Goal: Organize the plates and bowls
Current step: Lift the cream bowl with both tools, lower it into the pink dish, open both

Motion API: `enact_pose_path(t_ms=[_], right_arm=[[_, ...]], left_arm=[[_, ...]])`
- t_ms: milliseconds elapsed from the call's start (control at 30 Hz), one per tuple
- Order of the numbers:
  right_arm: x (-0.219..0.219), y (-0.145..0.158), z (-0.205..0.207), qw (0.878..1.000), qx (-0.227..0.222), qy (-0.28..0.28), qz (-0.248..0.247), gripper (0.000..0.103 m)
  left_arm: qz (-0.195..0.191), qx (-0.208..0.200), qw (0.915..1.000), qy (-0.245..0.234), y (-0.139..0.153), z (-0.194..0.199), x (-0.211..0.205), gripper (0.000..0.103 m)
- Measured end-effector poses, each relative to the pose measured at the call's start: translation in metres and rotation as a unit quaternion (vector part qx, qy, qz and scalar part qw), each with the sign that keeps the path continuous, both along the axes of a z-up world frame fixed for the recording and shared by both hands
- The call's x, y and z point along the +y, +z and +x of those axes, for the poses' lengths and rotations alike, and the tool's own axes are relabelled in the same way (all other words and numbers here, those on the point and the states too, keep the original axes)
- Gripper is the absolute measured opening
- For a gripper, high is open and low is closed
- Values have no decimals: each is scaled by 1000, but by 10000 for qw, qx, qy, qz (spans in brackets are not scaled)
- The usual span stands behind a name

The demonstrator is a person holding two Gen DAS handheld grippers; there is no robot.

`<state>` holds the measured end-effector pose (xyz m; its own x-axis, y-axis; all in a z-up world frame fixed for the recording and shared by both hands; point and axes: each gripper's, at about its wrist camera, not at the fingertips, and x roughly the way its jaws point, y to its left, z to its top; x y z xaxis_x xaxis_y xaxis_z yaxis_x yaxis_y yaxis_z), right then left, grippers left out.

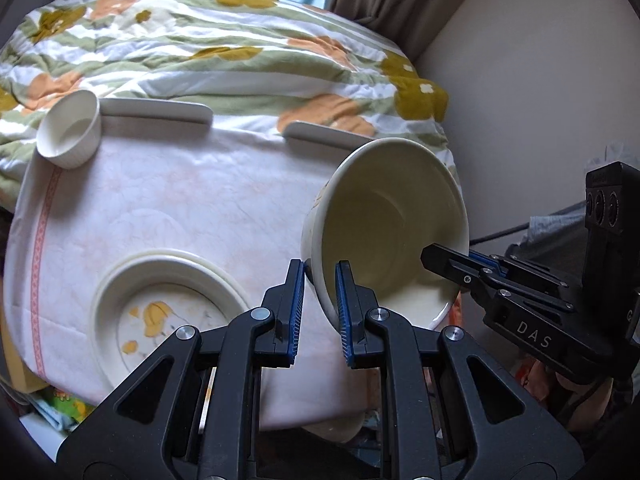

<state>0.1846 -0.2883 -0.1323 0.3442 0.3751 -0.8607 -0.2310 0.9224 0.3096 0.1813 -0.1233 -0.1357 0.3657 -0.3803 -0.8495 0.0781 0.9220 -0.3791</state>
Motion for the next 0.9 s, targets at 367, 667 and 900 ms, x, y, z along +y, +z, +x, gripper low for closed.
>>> enact_pose_path(t_ms=[367, 667, 900], right_arm=[[-88, -40, -64, 9969, 449, -640, -38, 12], [-110, -76, -58, 9929, 663, -980, 117, 12], [-110, -97, -50, 9907, 837, -1054, 199, 12]], left_arm=[[-35, 572, 9976, -382, -52, -47, -89, 13], [365, 786, 9942, -640, -83, -21, -111, 13], [549, 966, 9909, -762, -101, -7, -110, 13]])
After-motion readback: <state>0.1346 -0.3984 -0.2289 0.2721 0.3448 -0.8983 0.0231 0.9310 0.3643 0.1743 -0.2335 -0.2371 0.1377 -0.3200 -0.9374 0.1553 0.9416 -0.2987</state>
